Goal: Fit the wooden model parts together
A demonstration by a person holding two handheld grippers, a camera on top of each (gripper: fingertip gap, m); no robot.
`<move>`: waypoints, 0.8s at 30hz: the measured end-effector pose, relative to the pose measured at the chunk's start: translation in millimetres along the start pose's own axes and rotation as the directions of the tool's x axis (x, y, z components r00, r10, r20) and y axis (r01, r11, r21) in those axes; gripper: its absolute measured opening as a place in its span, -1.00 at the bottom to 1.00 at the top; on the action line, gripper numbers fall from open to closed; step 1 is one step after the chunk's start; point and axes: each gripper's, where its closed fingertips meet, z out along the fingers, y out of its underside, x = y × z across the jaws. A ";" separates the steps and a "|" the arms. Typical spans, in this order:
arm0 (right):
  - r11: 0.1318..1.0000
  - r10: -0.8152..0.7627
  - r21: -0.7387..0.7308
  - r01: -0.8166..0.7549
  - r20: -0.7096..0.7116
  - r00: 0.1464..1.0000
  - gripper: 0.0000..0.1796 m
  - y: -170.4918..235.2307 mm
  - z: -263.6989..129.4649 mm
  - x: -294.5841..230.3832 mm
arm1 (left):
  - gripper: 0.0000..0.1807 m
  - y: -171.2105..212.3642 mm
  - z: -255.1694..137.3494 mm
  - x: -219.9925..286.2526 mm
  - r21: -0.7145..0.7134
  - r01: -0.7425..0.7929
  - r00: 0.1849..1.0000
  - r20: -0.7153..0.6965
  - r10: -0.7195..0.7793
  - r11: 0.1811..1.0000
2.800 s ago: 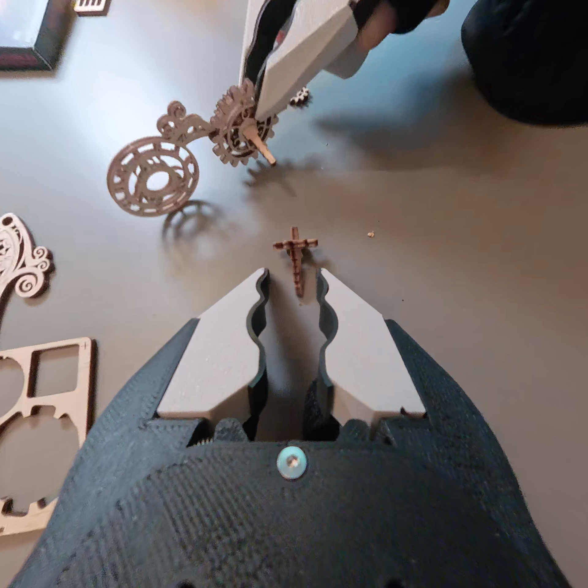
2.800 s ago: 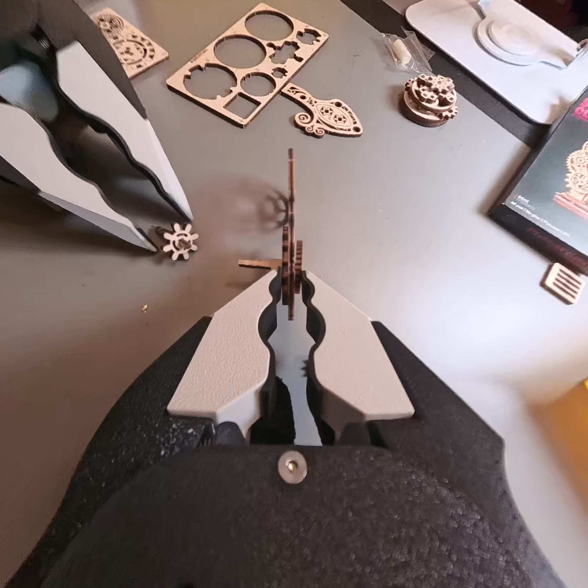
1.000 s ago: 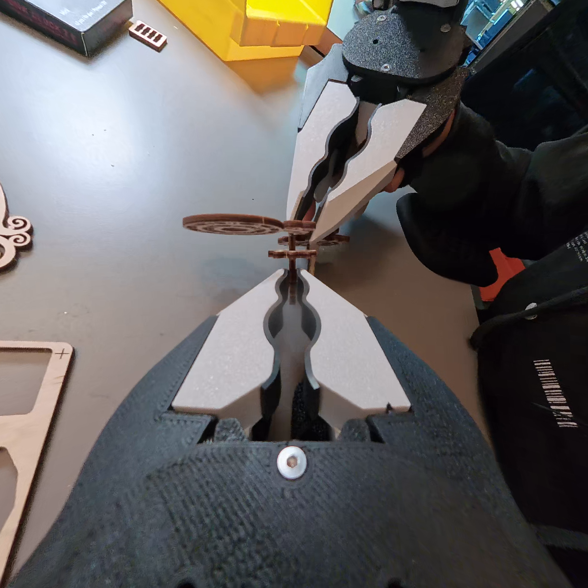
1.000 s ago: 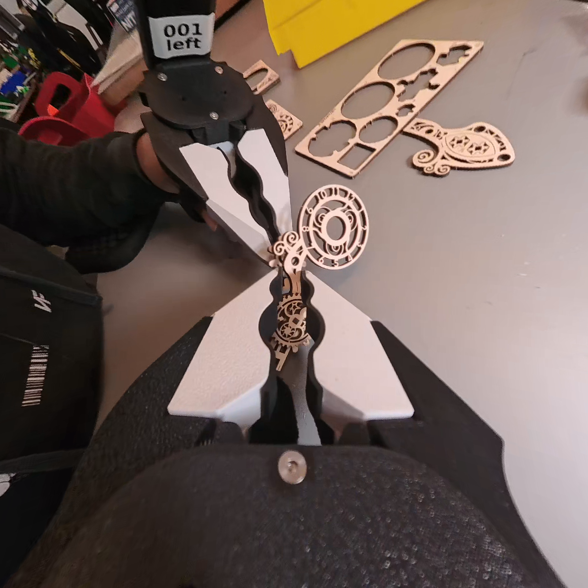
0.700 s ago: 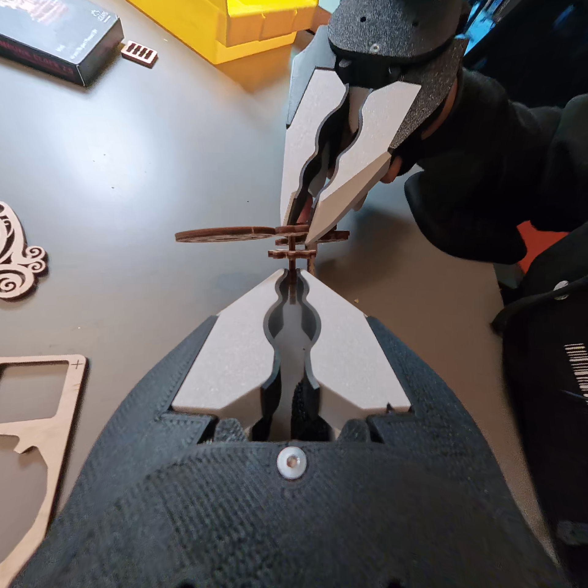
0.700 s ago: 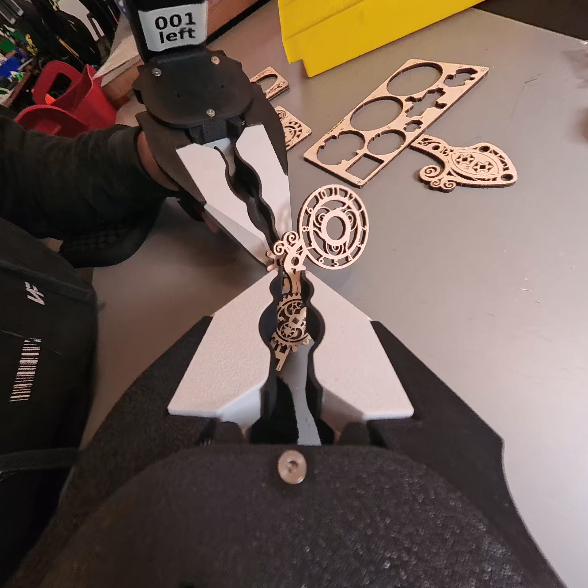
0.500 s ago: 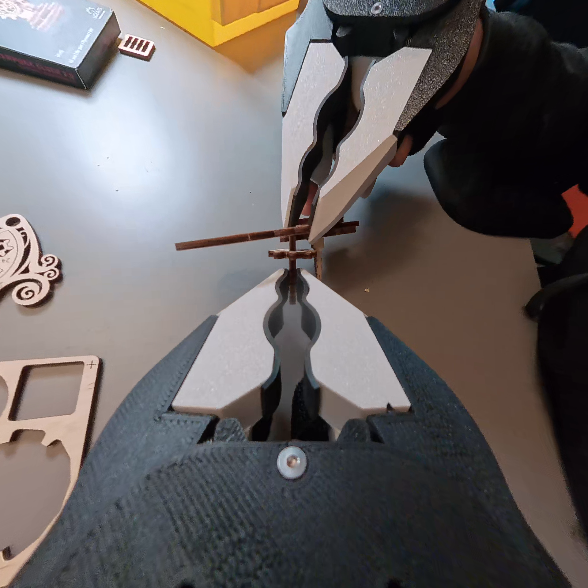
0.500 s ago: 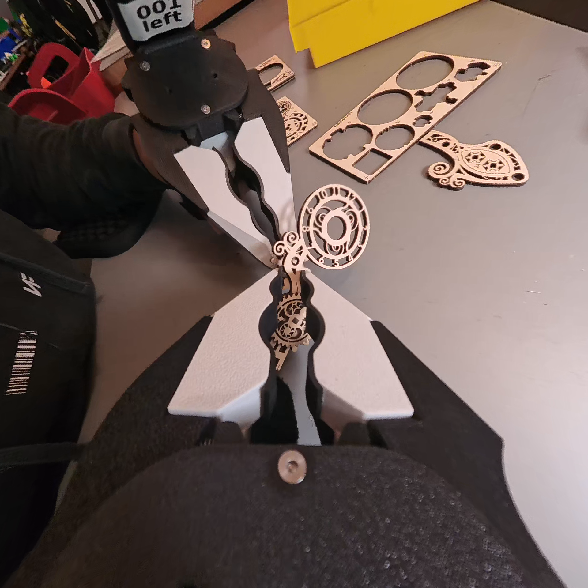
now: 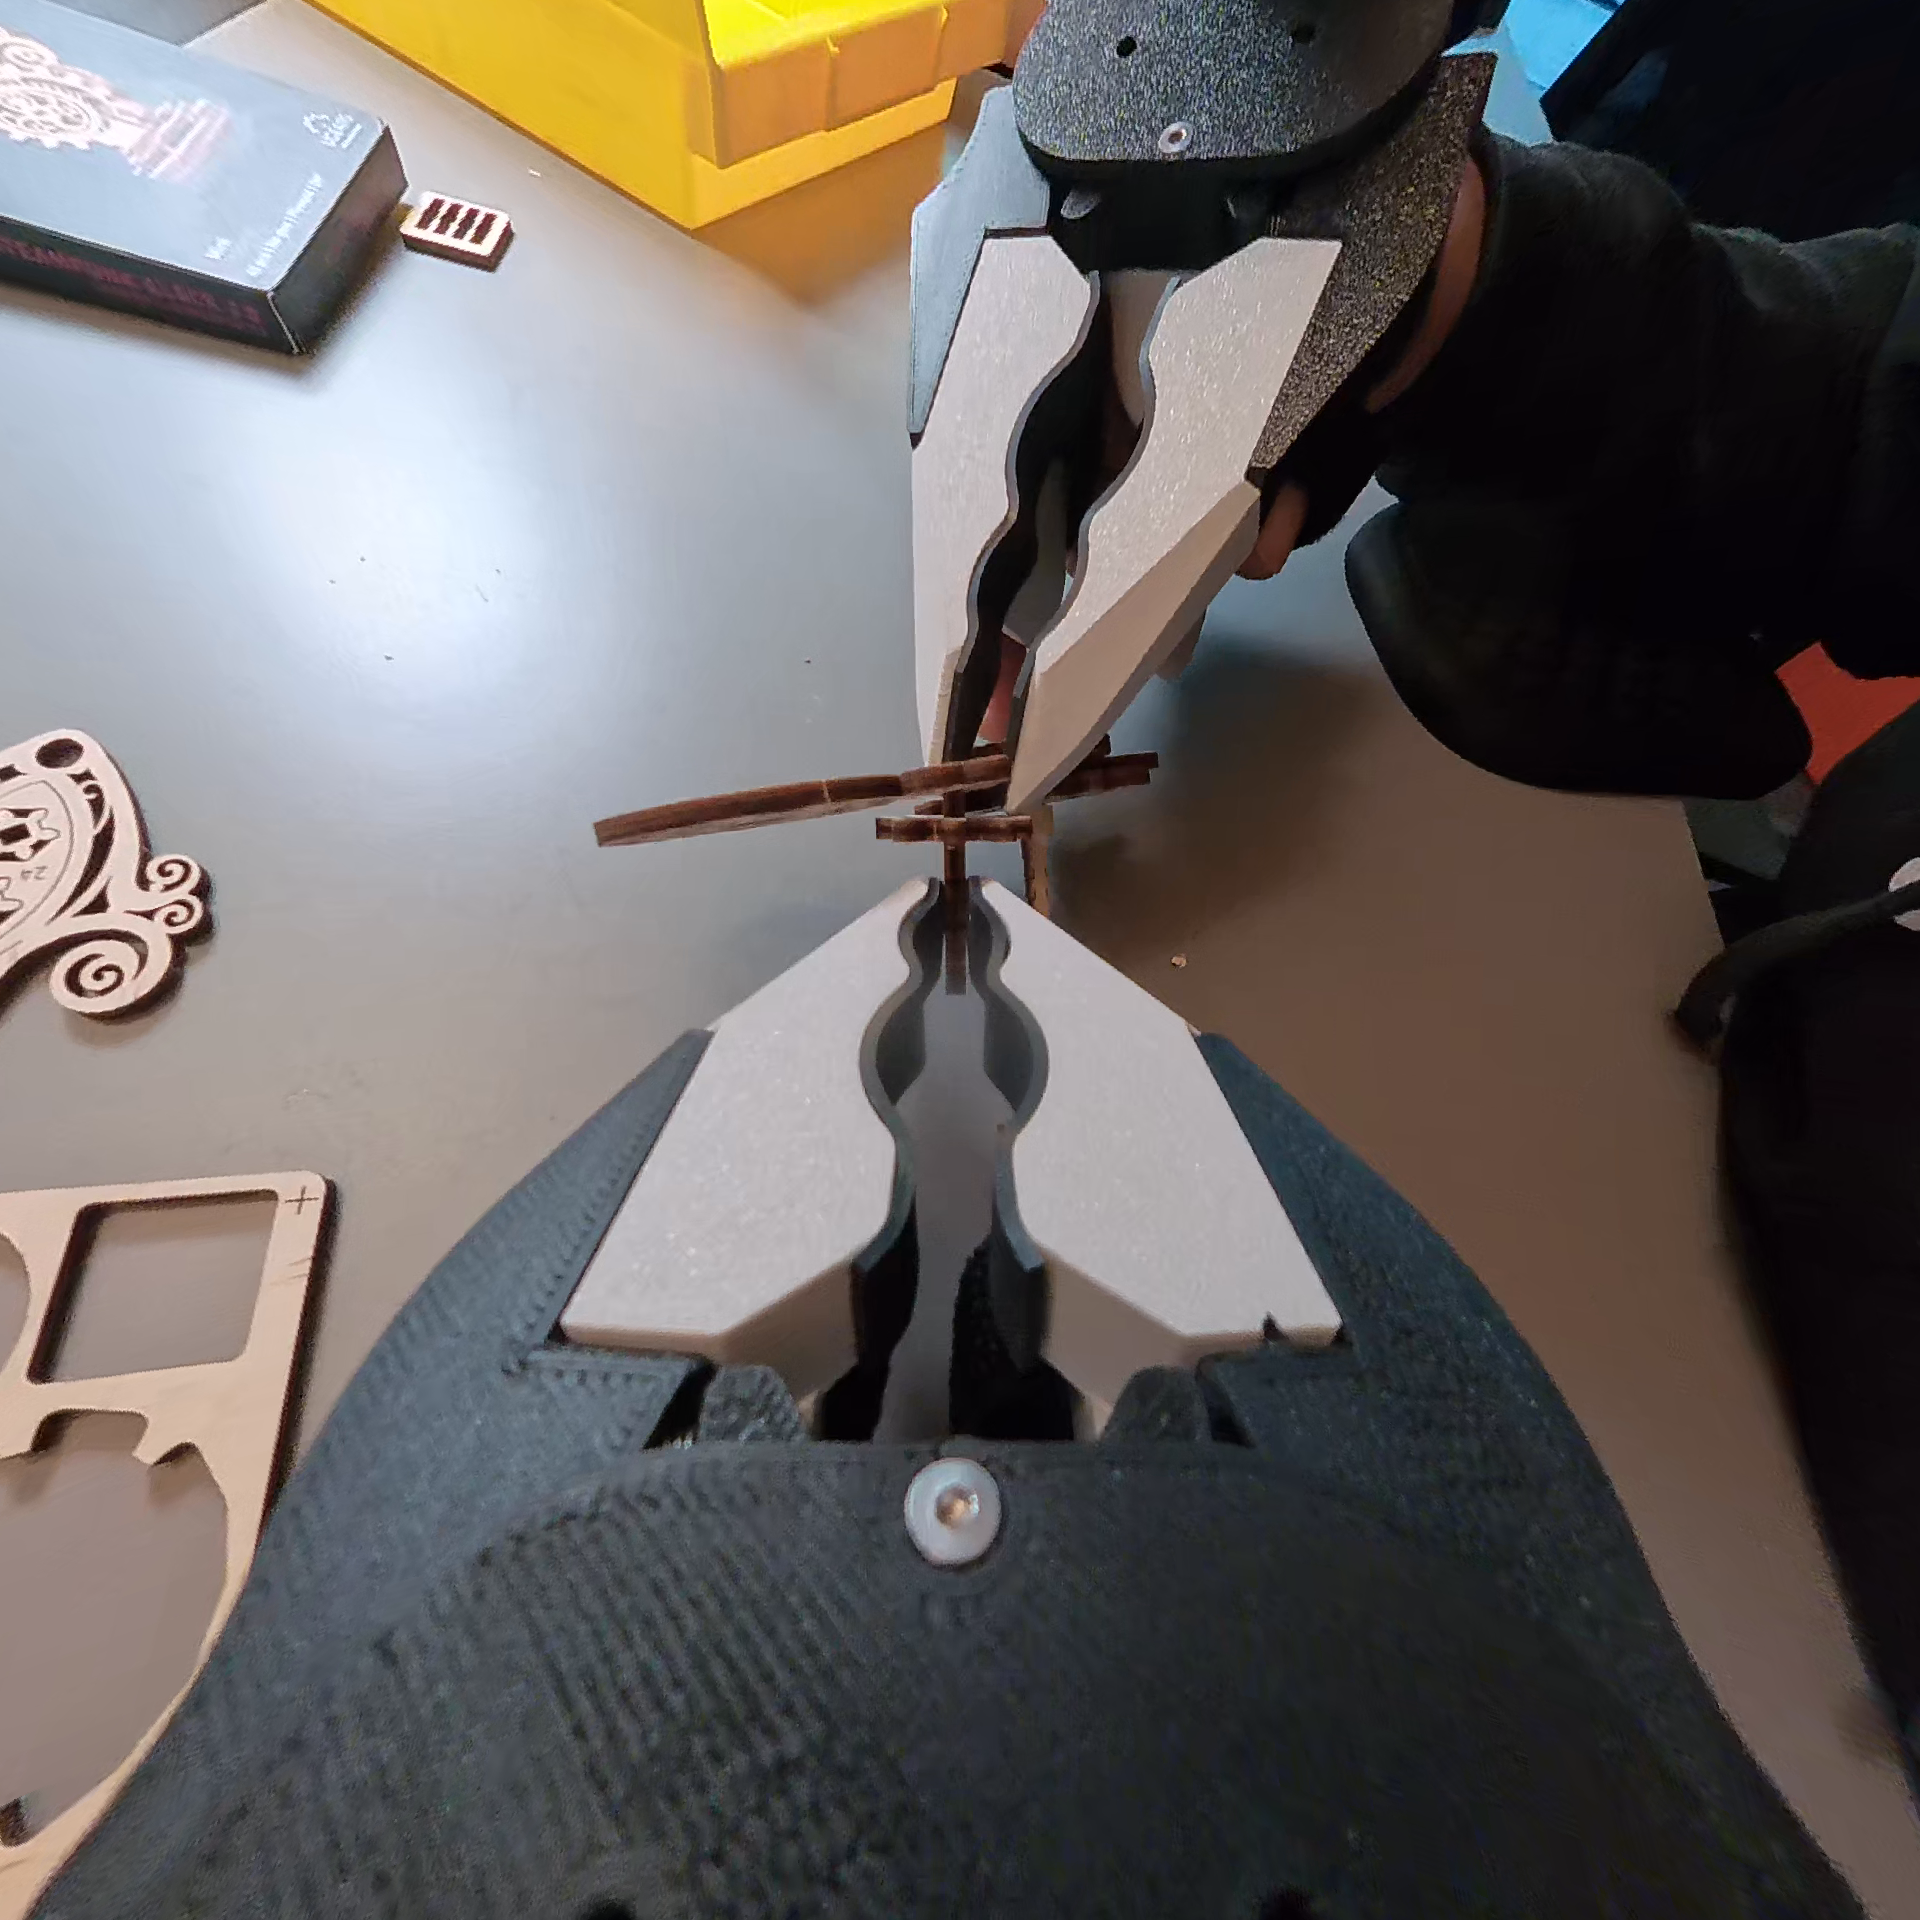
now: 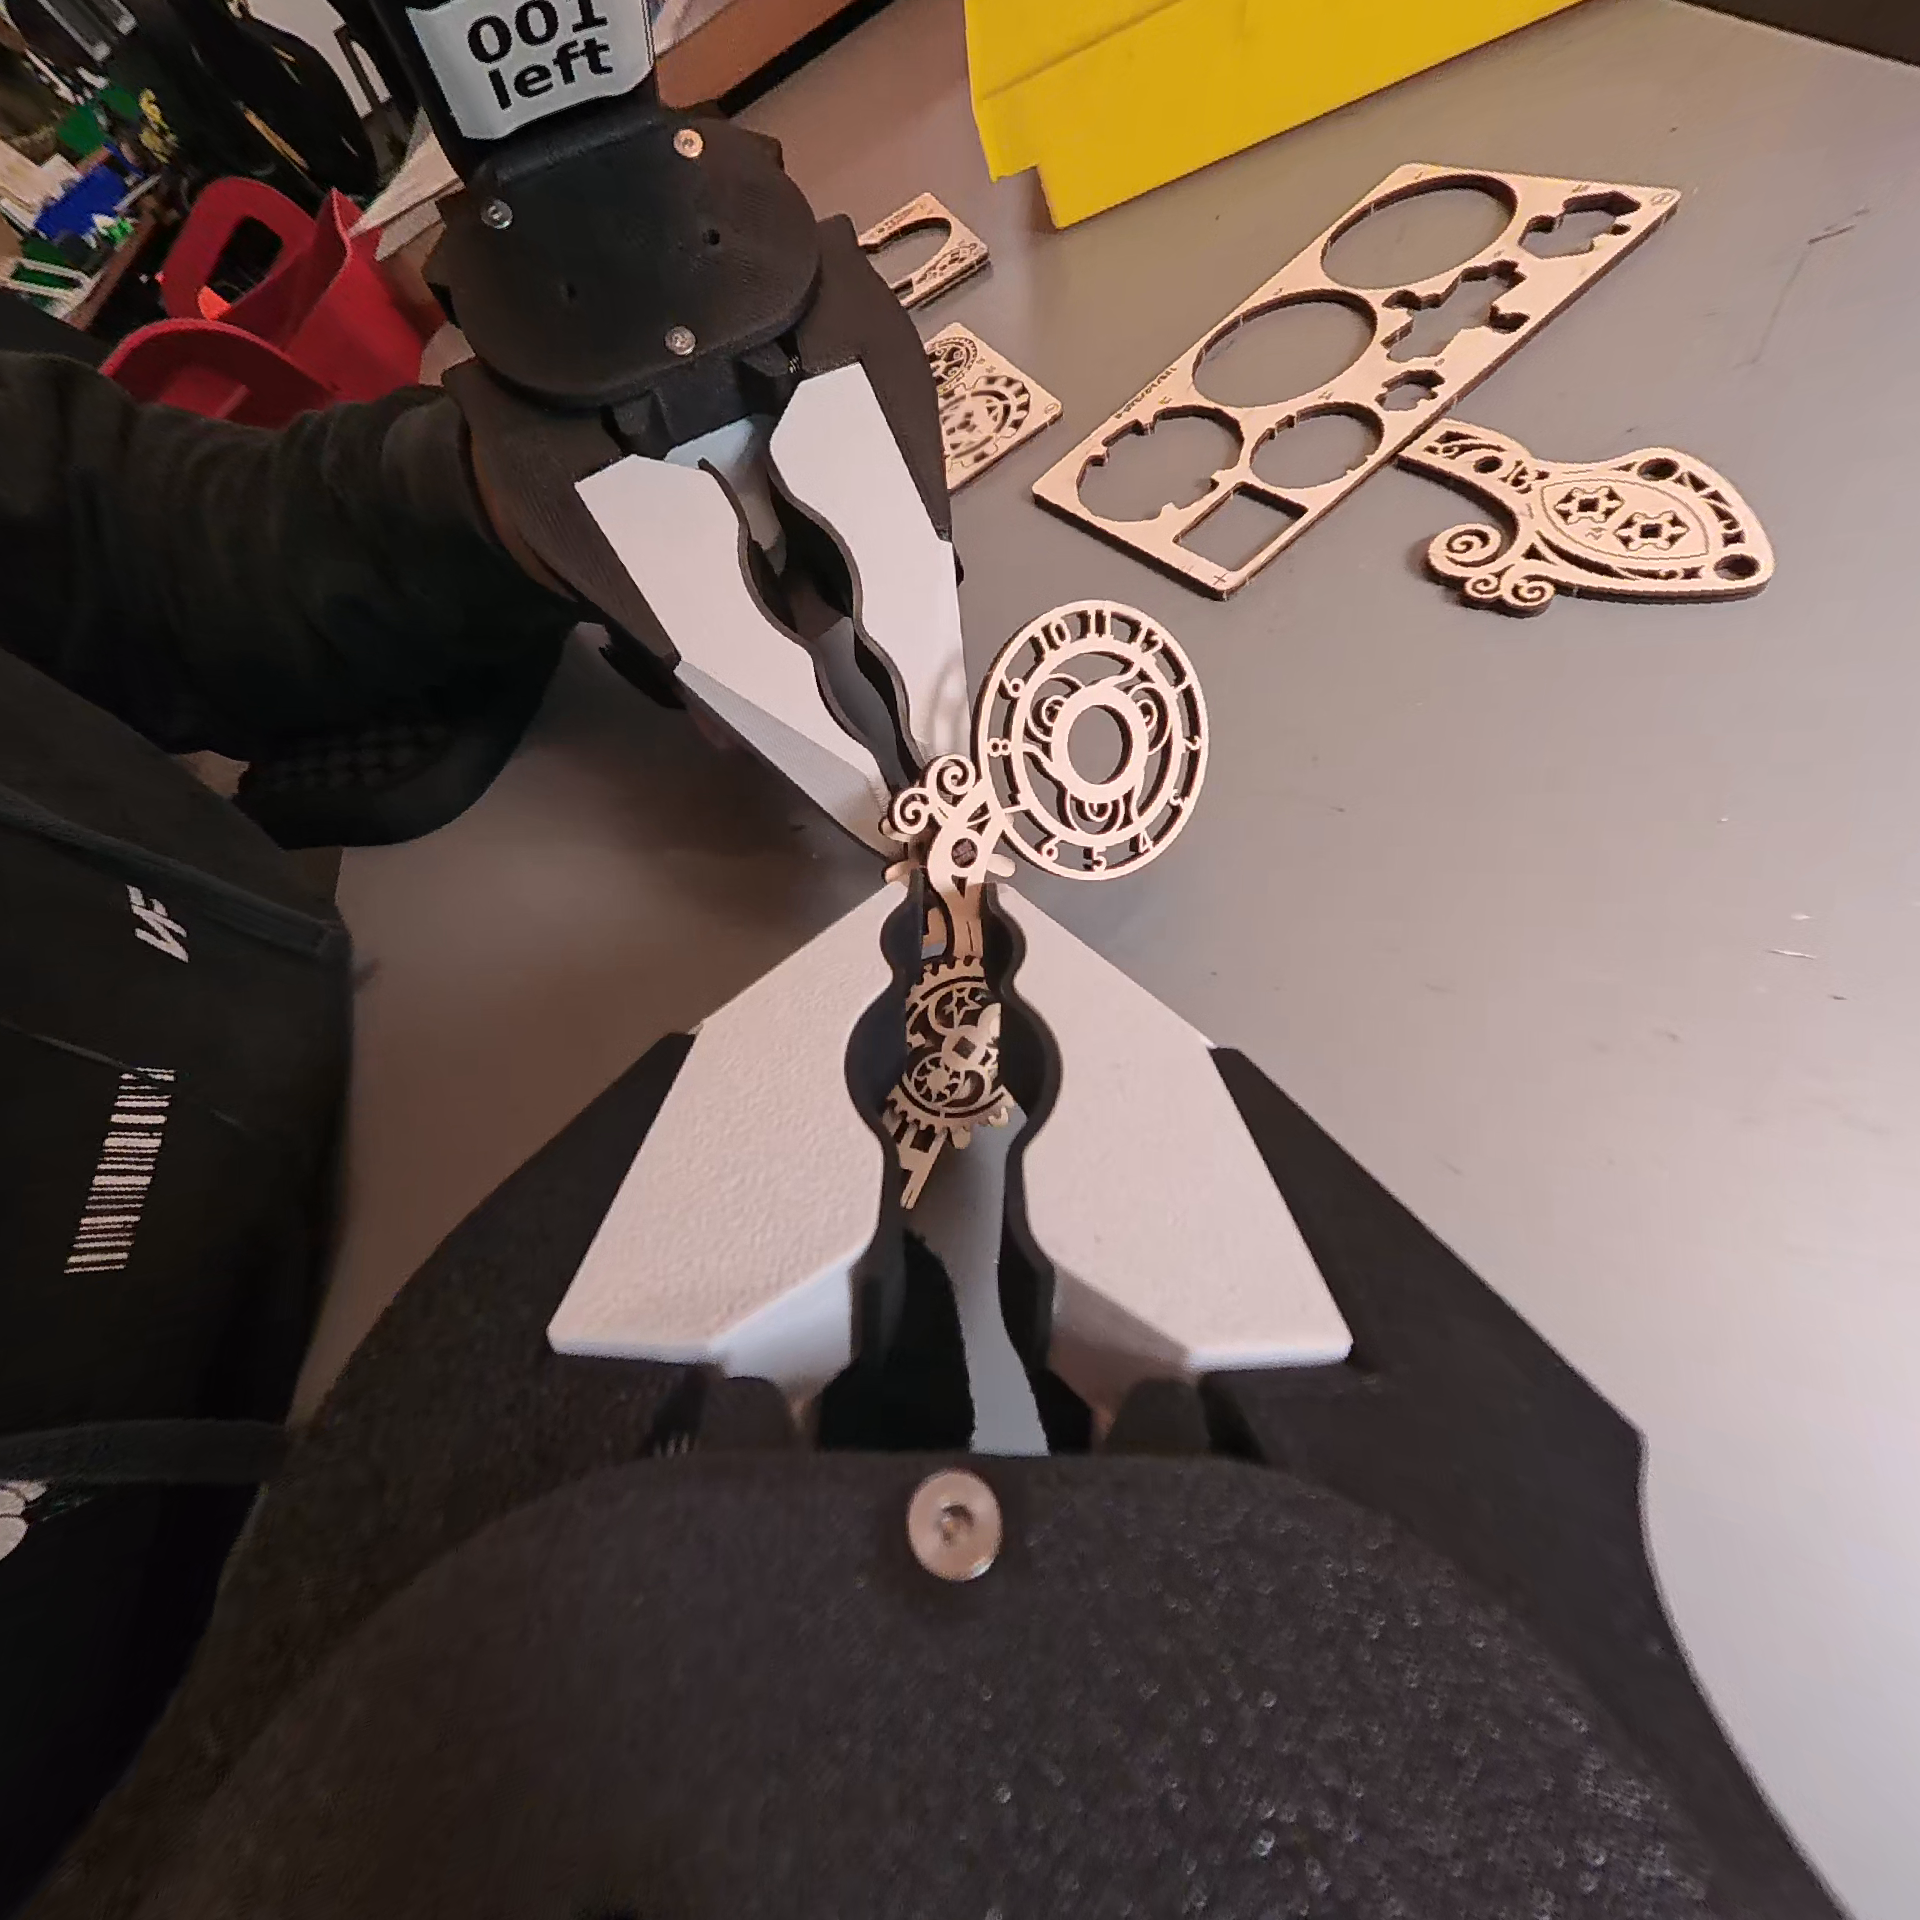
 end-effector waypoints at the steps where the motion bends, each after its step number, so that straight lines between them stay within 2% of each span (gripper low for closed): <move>1: 1.000 0.001 0.001 -0.001 0.002 1.000 -0.91 -0.2 0.1 -0.2 | -0.98 -0.1 -0.2 0.0 0.001 0.001 1.000 -0.001 -0.001 1.000; 8: 0.999 -0.039 -0.017 0.039 -0.012 0.999 -0.91 1.9 1.4 -2.6 | -0.98 1.0 -1.0 2.2 0.010 -0.014 1.000 -0.016 0.014 1.000; 14: 0.997 -0.074 -0.036 0.074 -0.017 0.997 -0.91 3.8 4.3 -7.2 | -0.98 -12.1 -8.6 6.4 0.120 0.109 0.988 -0.126 -0.094 0.987; 24: 0.969 -0.248 -0.005 0.249 -0.089 0.965 -0.87 -6.9 0.9 -10.3 | -0.98 -16.5 -14.2 7.7 0.163 0.093 0.988 -0.141 -0.070 0.982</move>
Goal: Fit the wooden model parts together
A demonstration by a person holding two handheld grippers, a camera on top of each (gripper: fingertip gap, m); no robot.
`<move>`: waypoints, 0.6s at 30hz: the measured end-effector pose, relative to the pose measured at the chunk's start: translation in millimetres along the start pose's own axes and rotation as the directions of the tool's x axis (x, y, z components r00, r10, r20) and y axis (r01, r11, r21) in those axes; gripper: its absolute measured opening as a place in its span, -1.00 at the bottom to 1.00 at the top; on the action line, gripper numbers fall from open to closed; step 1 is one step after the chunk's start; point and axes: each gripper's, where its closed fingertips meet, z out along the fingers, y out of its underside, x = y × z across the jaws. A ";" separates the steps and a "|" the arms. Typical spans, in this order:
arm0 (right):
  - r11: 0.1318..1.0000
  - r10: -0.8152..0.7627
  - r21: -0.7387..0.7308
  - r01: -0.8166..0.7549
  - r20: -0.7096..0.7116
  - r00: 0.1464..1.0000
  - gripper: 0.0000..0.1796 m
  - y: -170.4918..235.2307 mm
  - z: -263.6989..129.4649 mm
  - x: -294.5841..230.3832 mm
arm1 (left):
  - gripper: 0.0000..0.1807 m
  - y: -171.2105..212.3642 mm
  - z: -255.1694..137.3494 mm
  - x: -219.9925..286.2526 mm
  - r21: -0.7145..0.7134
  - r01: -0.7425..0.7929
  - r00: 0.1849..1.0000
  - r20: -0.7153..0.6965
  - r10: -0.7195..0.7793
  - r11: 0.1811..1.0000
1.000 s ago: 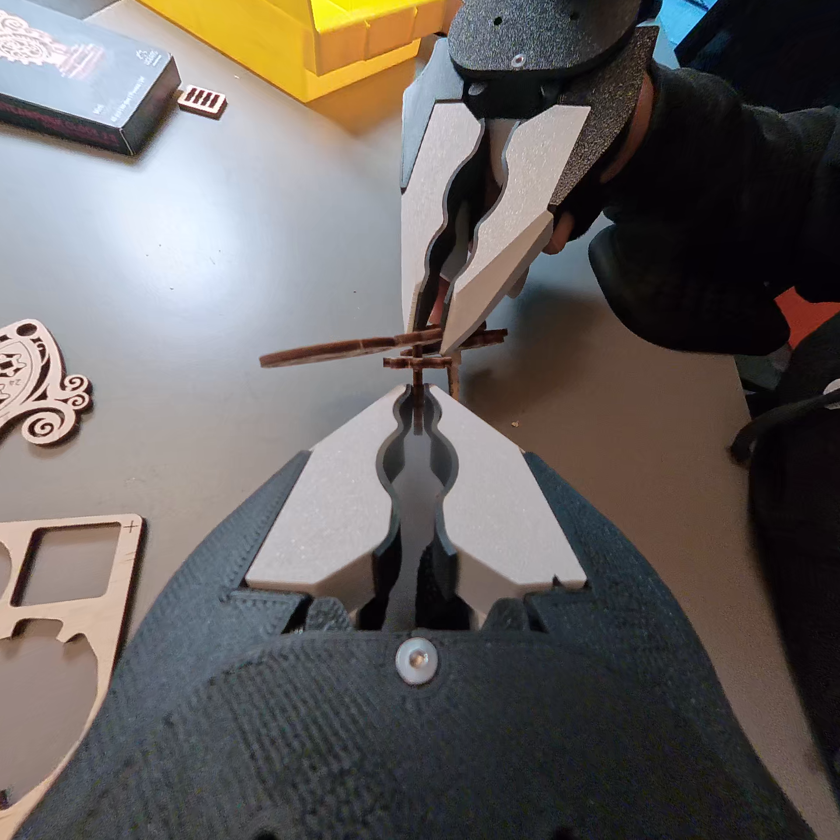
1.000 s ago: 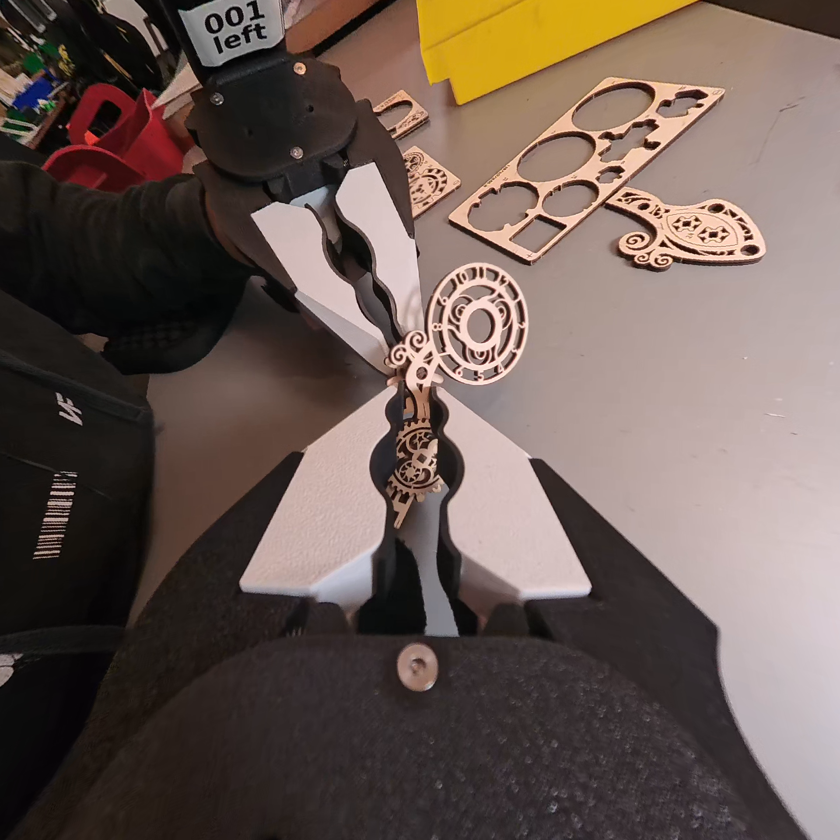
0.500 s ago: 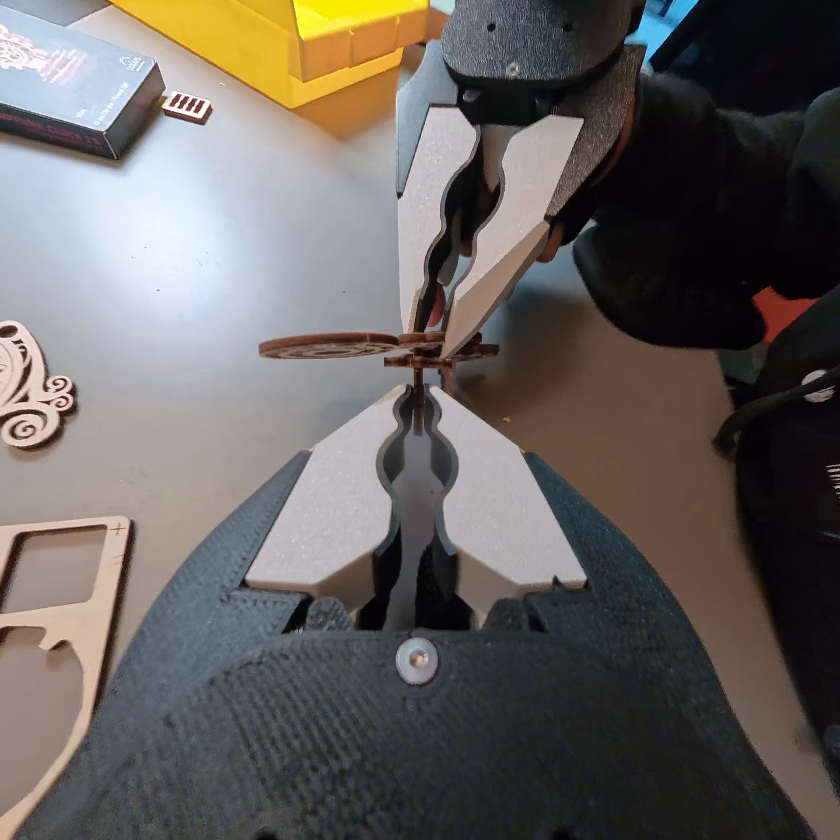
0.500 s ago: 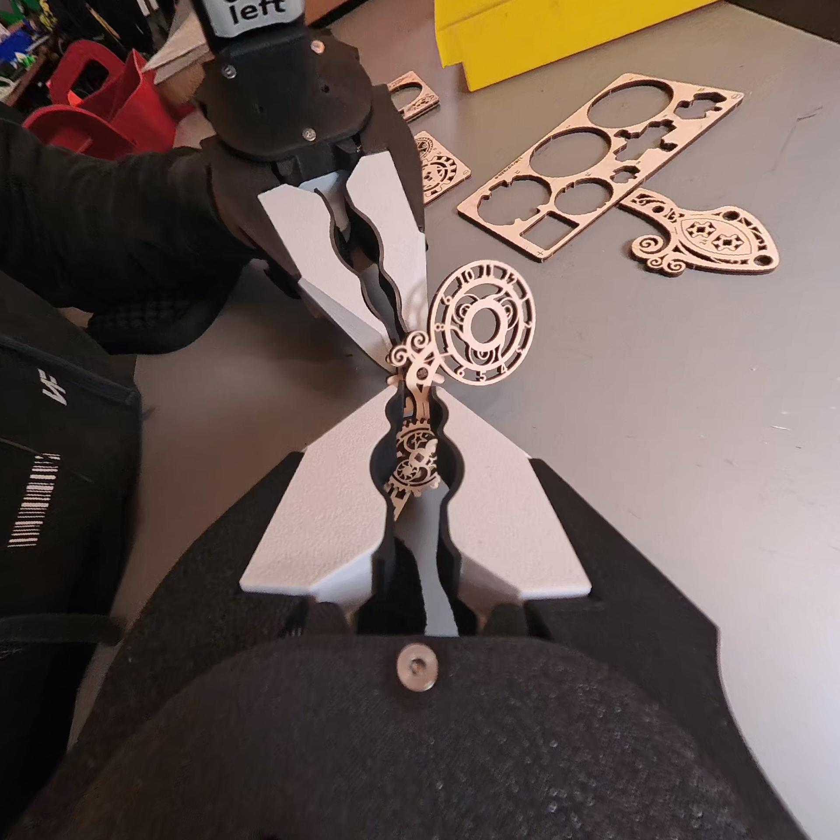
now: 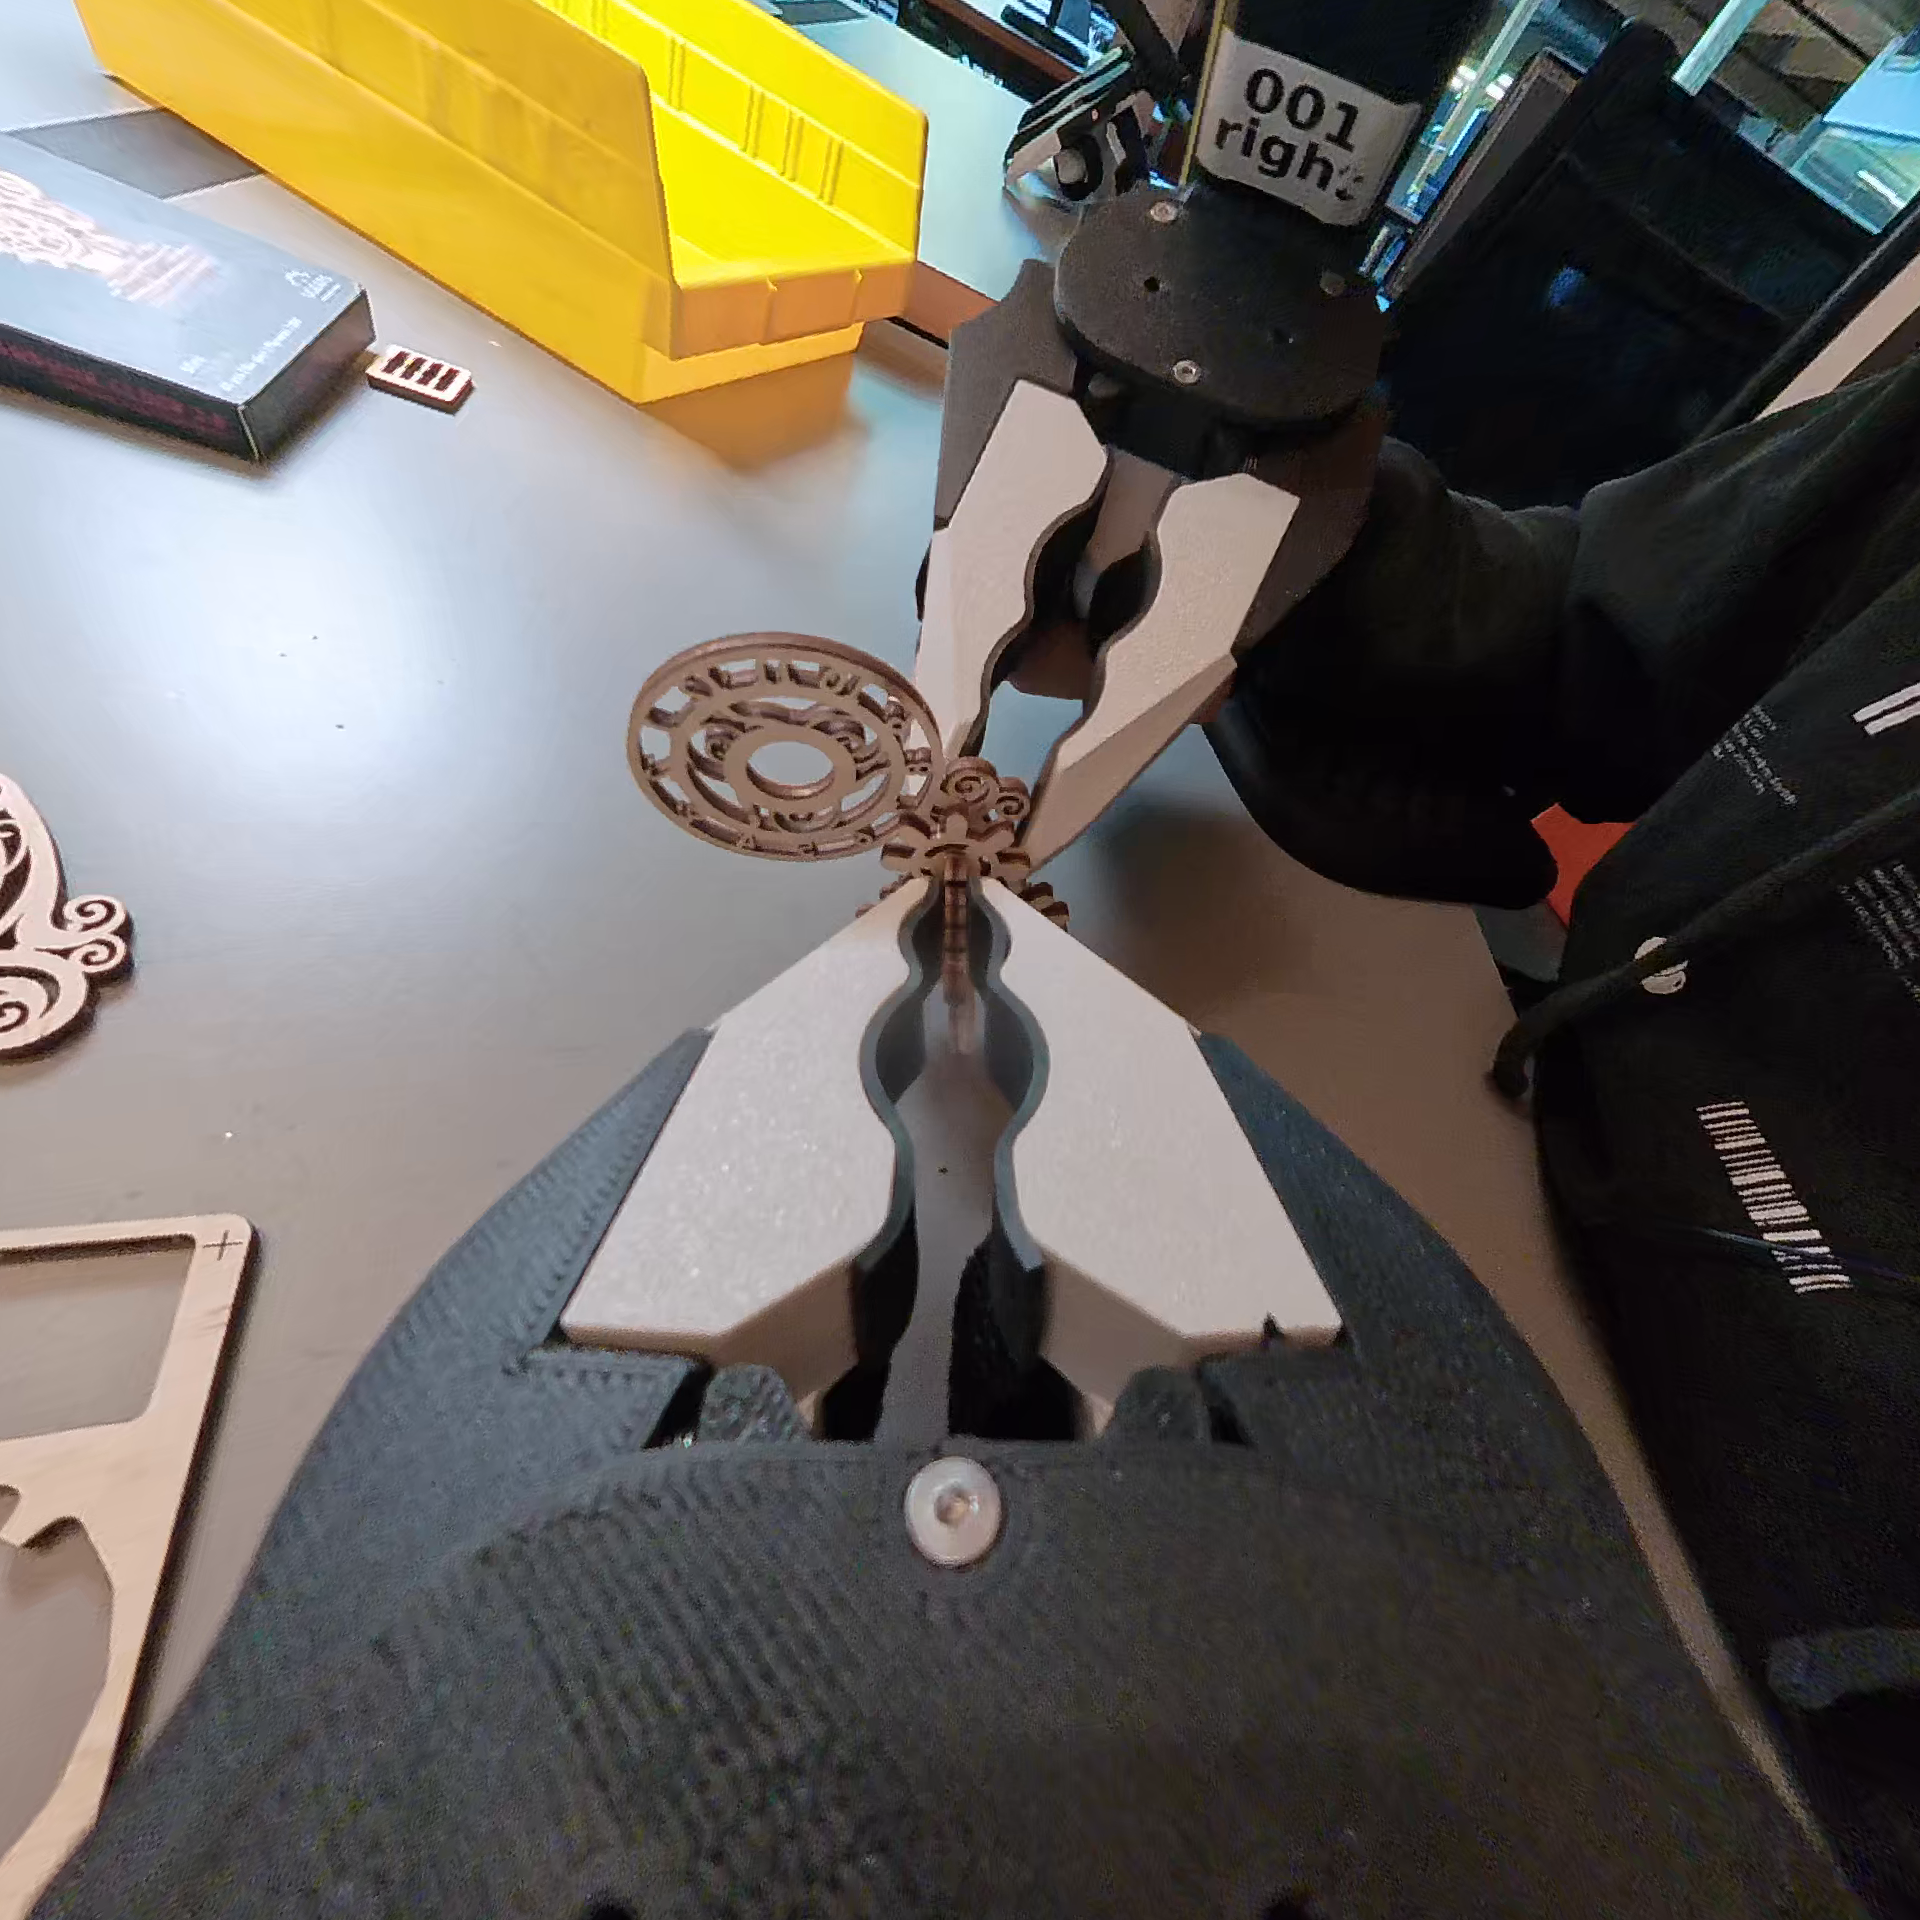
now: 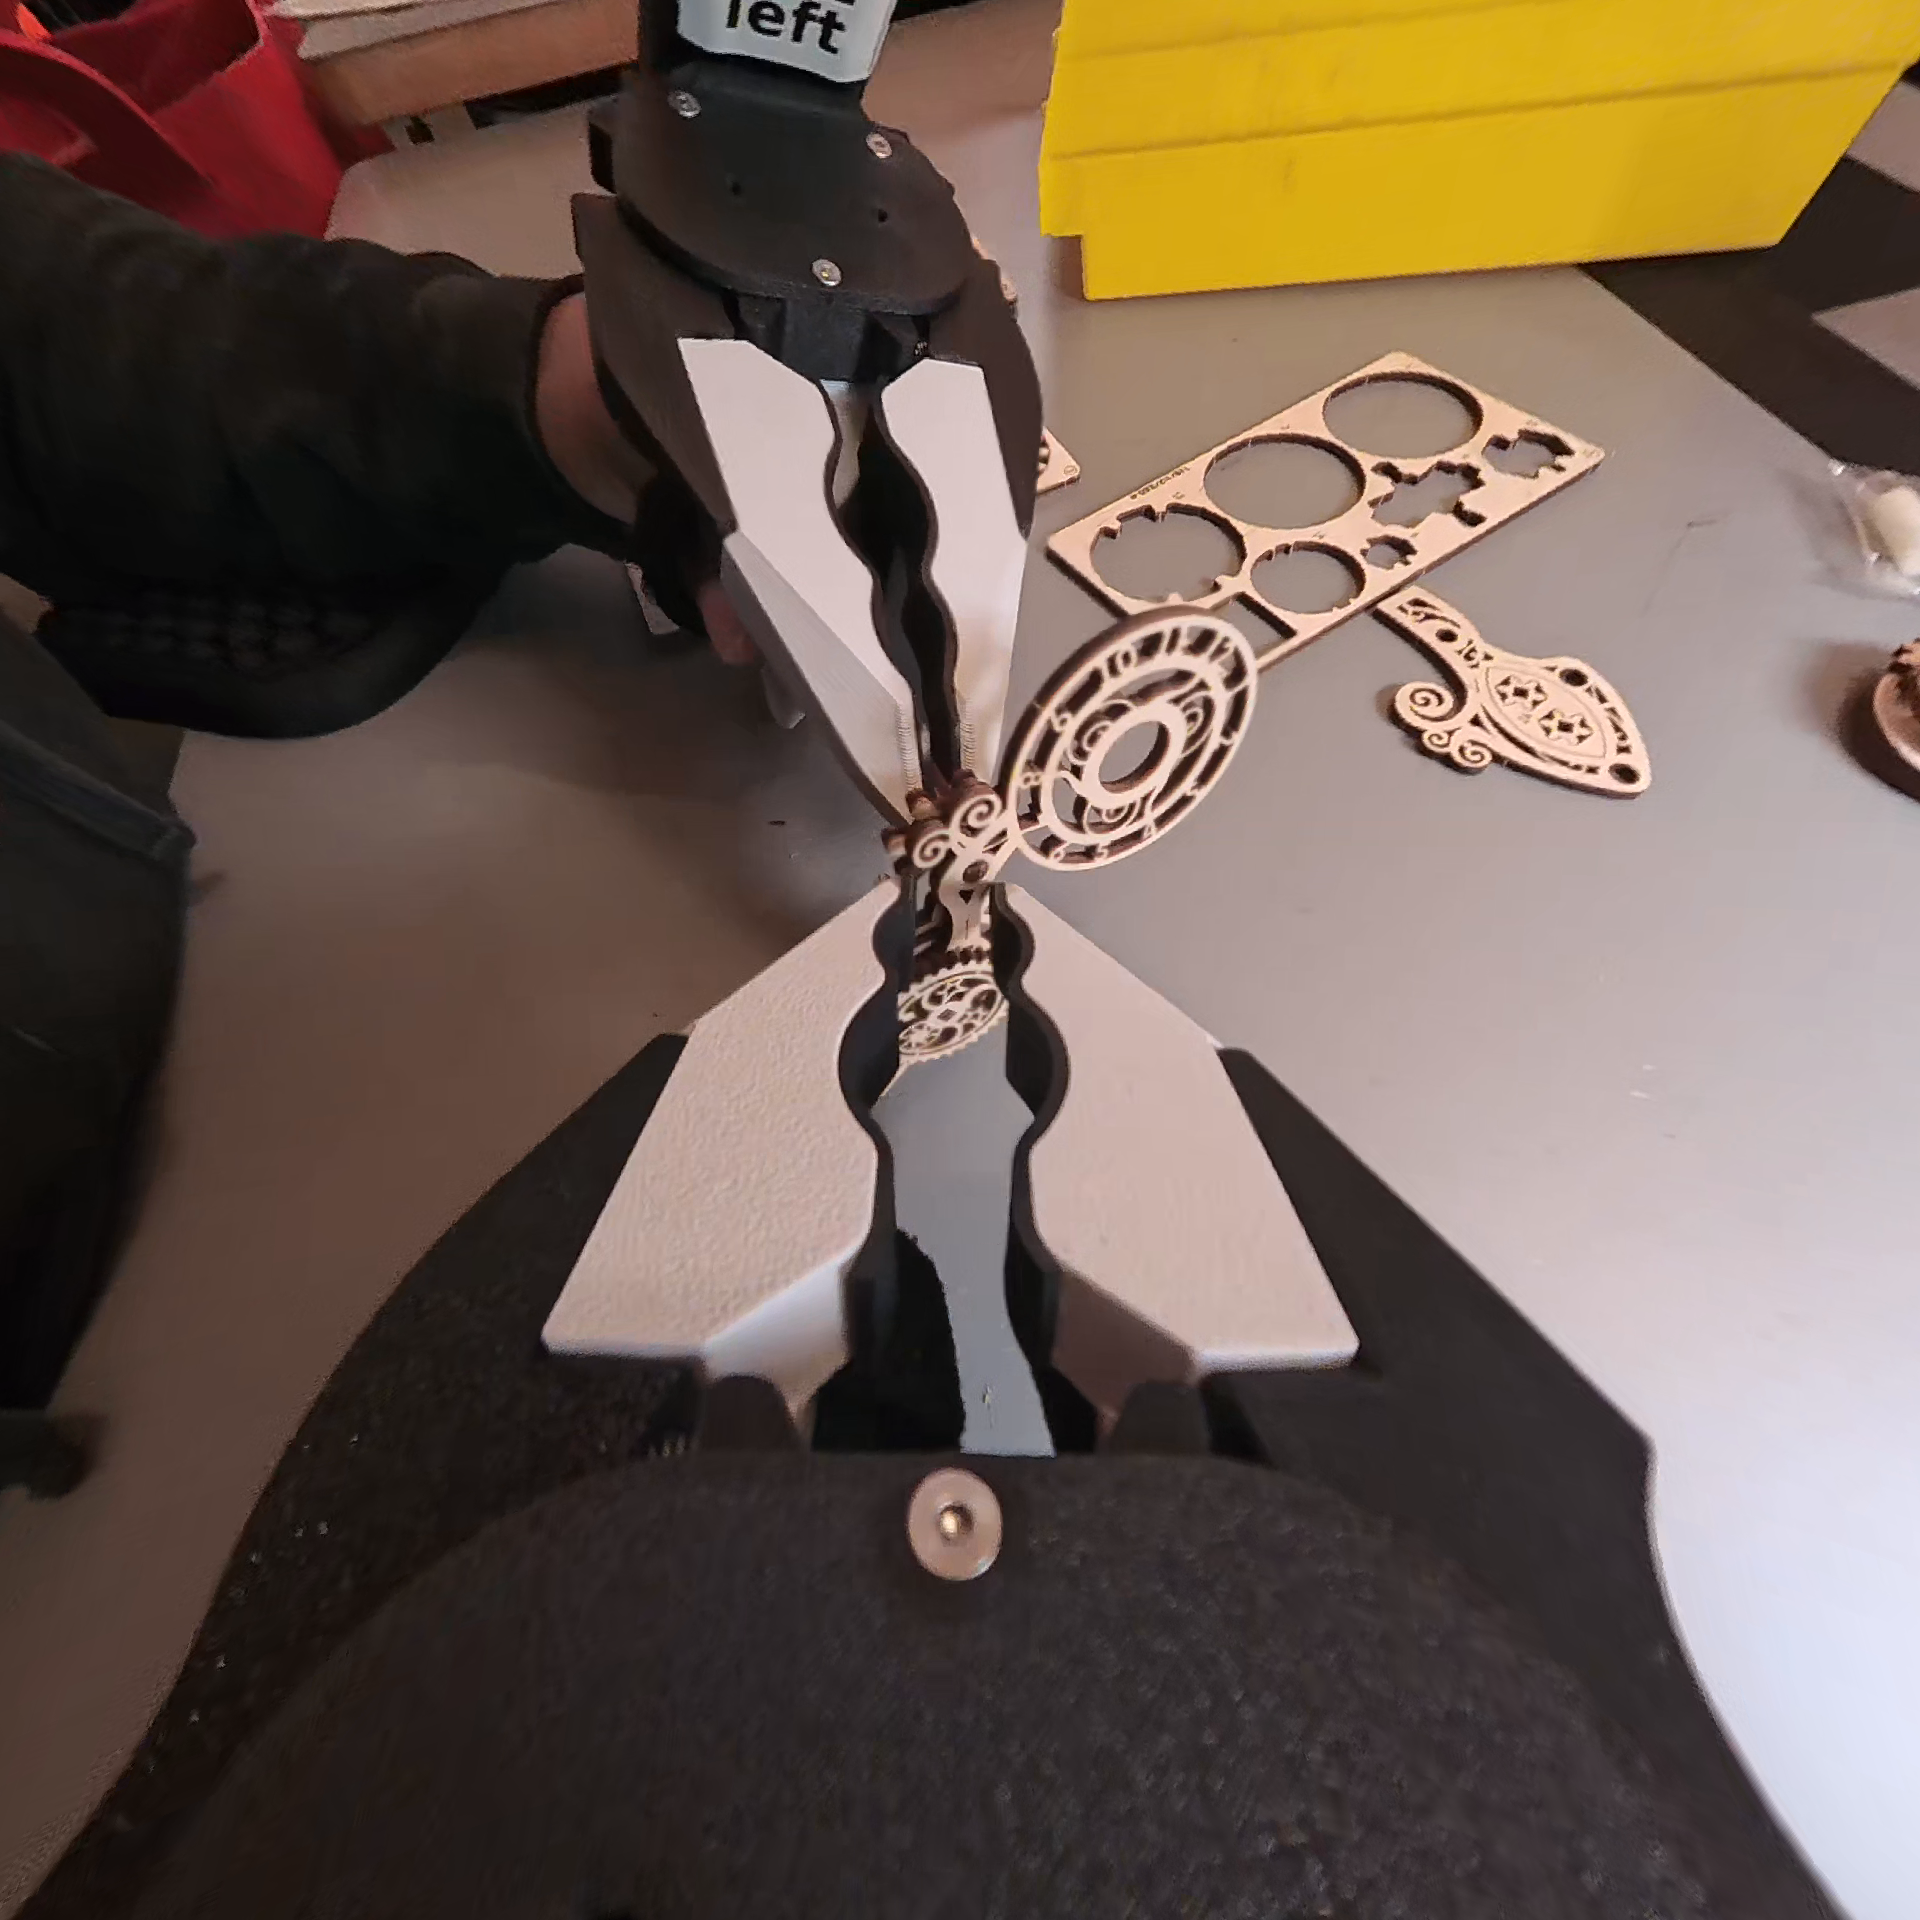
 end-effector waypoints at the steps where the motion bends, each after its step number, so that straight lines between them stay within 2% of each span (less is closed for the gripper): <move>1: 1.000 -0.020 0.003 0.020 -0.004 1.000 -0.85 -0.8 -0.3 -0.6 | -0.98 -0.6 -0.3 -0.1 0.006 0.005 1.000 -0.002 -0.005 1.000; 9: 0.998 -0.020 0.061 0.019 0.010 1.000 -0.63 -10.2 -5.7 -4.6 | -0.98 -4.3 -3.7 -7.9 0.052 0.073 0.997 0.013 -0.074 0.996; 12: 0.998 0.007 0.069 -0.008 0.019 1.000 -0.61 -10.1 -3.7 -4.5 | -0.98 -4.1 -1.9 -8.1 0.061 0.097 0.995 0.003 -0.098 0.993; 18: 0.995 -0.042 0.095 0.042 0.001 0.999 -0.61 -15.2 -6.8 -5.0 | -0.98 -2.8 0.4 -5.9 0.068 0.122 0.992 -0.019 -0.121 0.990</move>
